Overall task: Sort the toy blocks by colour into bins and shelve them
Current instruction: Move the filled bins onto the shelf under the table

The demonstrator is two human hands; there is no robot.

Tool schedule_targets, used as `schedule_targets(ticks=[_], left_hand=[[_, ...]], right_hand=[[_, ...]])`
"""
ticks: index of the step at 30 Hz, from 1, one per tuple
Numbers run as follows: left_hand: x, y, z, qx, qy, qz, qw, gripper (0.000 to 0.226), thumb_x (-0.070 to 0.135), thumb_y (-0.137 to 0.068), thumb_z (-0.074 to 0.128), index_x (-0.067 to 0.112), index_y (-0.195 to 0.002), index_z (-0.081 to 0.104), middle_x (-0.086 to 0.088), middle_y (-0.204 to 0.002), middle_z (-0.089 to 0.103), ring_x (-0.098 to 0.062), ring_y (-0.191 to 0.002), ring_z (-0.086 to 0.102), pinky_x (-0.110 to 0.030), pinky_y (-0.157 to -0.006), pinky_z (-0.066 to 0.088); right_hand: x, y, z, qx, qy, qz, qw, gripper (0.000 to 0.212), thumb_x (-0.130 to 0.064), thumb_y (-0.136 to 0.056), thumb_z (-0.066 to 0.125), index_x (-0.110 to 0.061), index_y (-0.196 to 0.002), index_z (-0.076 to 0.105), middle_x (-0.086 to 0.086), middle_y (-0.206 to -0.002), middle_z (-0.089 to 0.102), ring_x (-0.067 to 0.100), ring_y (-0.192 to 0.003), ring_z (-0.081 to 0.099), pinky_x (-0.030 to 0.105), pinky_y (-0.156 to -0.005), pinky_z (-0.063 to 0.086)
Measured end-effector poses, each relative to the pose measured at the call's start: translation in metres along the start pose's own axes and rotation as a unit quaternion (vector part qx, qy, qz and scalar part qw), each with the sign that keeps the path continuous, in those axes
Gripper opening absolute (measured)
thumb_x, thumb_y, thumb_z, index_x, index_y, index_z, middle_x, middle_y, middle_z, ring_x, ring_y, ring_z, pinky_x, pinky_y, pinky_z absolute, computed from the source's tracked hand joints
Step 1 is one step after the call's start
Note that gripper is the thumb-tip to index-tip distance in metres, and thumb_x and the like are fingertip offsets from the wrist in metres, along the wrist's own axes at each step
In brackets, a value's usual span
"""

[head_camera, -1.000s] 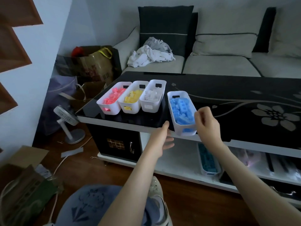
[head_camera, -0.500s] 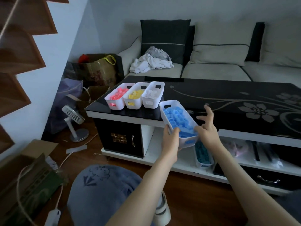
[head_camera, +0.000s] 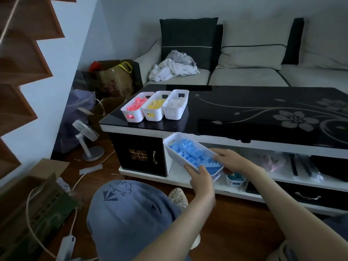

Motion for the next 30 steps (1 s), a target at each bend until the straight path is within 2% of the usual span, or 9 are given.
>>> schedule_targets(ticks=[2,5,11,15,20,23,25,27,30], left_hand=[[-0.013,-0.006,0.001,-0.002,0.021,-0.048,0.999,0.058,0.028,-0.102,0.034,0.043,-0.149,0.005,-0.002,-0.114,0.052,-0.021,-0.094,0.059,-0.041,-0.089,0.053],[-0.031,-0.016,0.002,0.000,0.004,-0.074,0.997,0.052,0.030,-0.102,0.034,0.042,-0.148,0.013,-0.005,-0.123,0.054,-0.023,-0.098,0.060,-0.039,-0.084,0.054],[-0.078,-0.044,0.011,0.041,0.040,-0.133,0.989,0.045,0.019,-0.102,0.036,0.036,-0.143,0.031,-0.009,-0.132,0.054,-0.029,-0.107,0.059,-0.044,-0.088,0.053],[-0.105,-0.062,0.019,0.060,0.036,-0.171,0.983,0.043,0.016,-0.102,0.035,0.034,-0.141,0.036,-0.008,-0.130,0.053,-0.029,-0.099,0.059,-0.040,-0.072,0.057],[-0.124,-0.104,0.030,0.039,0.008,-0.199,0.979,0.026,0.014,-0.098,0.042,0.025,-0.117,0.056,-0.008,-0.112,0.065,-0.029,-0.089,0.066,-0.048,-0.069,0.059],[-0.122,-0.129,0.031,0.061,-0.050,-0.189,0.979,0.024,0.013,-0.099,0.038,0.015,-0.108,0.060,-0.007,-0.106,0.066,-0.024,-0.081,0.064,-0.029,-0.049,0.055],[-0.122,-0.144,0.033,0.069,-0.080,-0.189,0.976,0.029,0.012,-0.100,0.033,0.013,-0.113,0.058,-0.007,-0.107,0.062,-0.024,-0.085,0.060,-0.023,-0.040,0.049],[-0.127,-0.162,0.039,0.067,-0.113,-0.189,0.973,0.032,0.014,-0.100,0.030,0.019,-0.115,0.057,-0.006,-0.111,0.061,-0.025,-0.090,0.060,-0.028,-0.045,0.055],[-0.136,-0.183,0.048,0.035,-0.147,-0.187,0.971,0.033,0.019,-0.102,0.028,0.028,-0.115,0.056,-0.002,-0.113,0.062,-0.025,-0.094,0.065,-0.040,-0.066,0.061]], right_hand=[[0.009,-0.001,0.006,-0.006,0.008,0.009,1.000,0.041,-0.022,-0.100,0.037,-0.025,-0.140,0.040,-0.011,-0.081,0.056,0.000,-0.048,0.049,0.010,-0.041,0.040],[0.034,-0.005,0.017,-0.026,-0.003,0.029,0.999,0.043,-0.025,-0.100,0.036,-0.029,-0.143,0.036,-0.001,-0.099,0.061,0.013,-0.055,0.061,0.028,-0.051,0.056],[0.080,-0.019,0.038,-0.074,-0.069,0.095,0.990,0.042,-0.018,-0.100,0.032,-0.030,-0.140,0.036,0.005,-0.122,0.057,0.025,-0.075,0.070,0.034,-0.058,0.059],[0.122,-0.038,0.053,-0.079,-0.112,0.151,0.979,0.036,-0.019,-0.101,0.032,-0.026,-0.134,0.042,0.008,-0.112,0.063,0.033,-0.076,0.071,0.042,-0.065,0.060],[0.156,-0.056,0.064,-0.054,-0.158,0.168,0.971,0.033,-0.021,-0.100,0.036,-0.031,-0.131,0.043,0.013,-0.085,0.067,0.030,-0.060,0.064,0.041,-0.066,0.058],[0.167,-0.068,0.065,-0.040,-0.096,0.151,0.983,0.035,-0.028,-0.101,0.036,-0.028,-0.136,0.040,0.018,-0.111,0.060,0.026,-0.078,0.062,0.040,-0.068,0.056],[0.182,-0.077,0.066,-0.057,-0.023,0.142,0.988,0.041,-0.026,-0.102,0.033,-0.019,-0.142,0.034,0.016,-0.139,0.043,0.031,-0.113,0.054,0.043,-0.087,0.051],[0.204,-0.090,0.061,-0.061,0.060,0.163,0.983,0.048,-0.020,-0.101,0.034,-0.014,-0.148,0.023,0.016,-0.153,0.022,0.031,-0.138,0.029,0.041,-0.110,0.032],[0.231,-0.103,0.050,-0.018,0.071,0.207,0.976,0.059,-0.014,-0.096,0.043,-0.012,-0.150,0.016,0.015,-0.151,0.024,0.033,-0.137,0.028,0.040,-0.110,0.033]])
Point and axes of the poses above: each hand's wrist, its own y-axis away from the middle knuckle, its own z-axis out of the palm, x = y × z, the point moved 5 cm from there along -y, towards the middle knuckle
